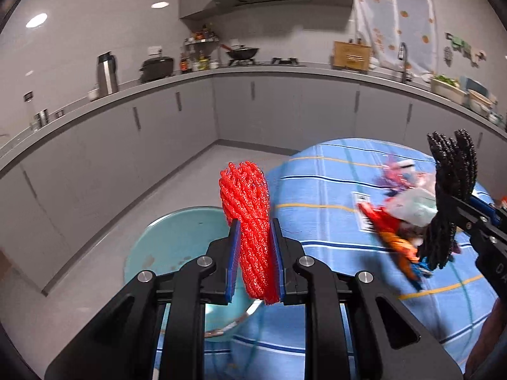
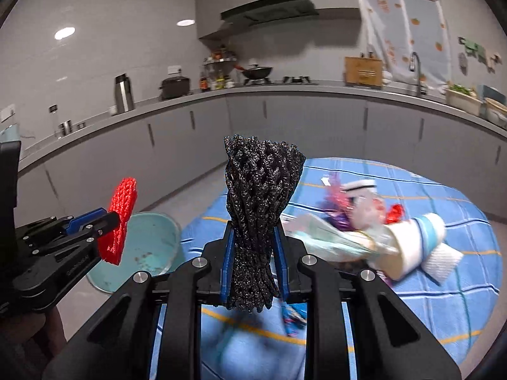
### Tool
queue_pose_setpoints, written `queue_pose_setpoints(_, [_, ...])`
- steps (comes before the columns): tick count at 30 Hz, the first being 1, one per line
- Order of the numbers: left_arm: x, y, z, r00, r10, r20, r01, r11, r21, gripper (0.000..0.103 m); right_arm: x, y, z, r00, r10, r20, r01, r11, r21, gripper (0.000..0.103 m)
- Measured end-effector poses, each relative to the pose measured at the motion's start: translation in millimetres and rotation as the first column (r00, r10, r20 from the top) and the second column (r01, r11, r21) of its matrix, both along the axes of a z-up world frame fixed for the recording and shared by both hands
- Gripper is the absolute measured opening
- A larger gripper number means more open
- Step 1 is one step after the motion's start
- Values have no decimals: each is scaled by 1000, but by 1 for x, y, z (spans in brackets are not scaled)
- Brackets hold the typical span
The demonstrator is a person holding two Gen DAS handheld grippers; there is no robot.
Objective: Collect trash
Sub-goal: 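Carry both nets over the teal bucket with both tools, then open both tools to drop the red and black nets into the bucket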
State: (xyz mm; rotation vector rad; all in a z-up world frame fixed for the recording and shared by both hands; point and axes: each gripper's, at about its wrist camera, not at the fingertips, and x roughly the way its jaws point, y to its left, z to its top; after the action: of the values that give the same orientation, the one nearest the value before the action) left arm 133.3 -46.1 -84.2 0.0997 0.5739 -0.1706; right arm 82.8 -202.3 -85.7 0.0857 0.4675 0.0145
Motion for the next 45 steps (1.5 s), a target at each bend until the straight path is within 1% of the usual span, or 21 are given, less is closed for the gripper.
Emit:
queue_pose_setpoints(6, [11,34,-3,996,83,-8,-83,997,-2,19,26,24,-3,997,80,-14,-80,997,21,24])
queue_pose_setpoints(18, [36,74,-15,982,186,-32,-185,983,13,20,71,69,-6,977,210,-28,-208,977,54,24])
queue_pose_setpoints(27, [55,86,-31,977,198,-78,-199,980,0,20,109,105,-16,952,301,-63,-297,953,67,24])
queue_pose_setpoints(31, [65,93,-39,974,200,-103,-202,979,-7,21,125,117,-23,935,345,-85,-337,937,94,24])
queue_pose_setpoints(38, [77,98,-48,970,206,-128,-209,978,-8,22,143,133,-43,911,388,-138,-376,921,107,25])
queue_pose_setpoints(41, [78,99,-54,967,210,-141,-213,977,-7,23,147,135,-49,907,395,-149,-381,918,114,26])
queue_pose_setpoints(42, [78,100,-55,967,211,-144,-214,977,-7,23,149,135,-51,904,400,-155,-384,915,124,29])
queue_pose_setpoints(43, [78,100,-58,966,210,-149,-213,977,-7,26,149,134,-53,903,401,-157,-384,914,128,35])
queue_pose_setpoints(44, [79,100,-58,966,210,-151,-213,977,-5,27,150,133,-54,904,398,-156,-380,916,130,36])
queue_pose_setpoints(45, [78,100,-60,965,212,-153,-214,977,-1,30,151,132,-54,903,400,-158,-381,914,137,37])
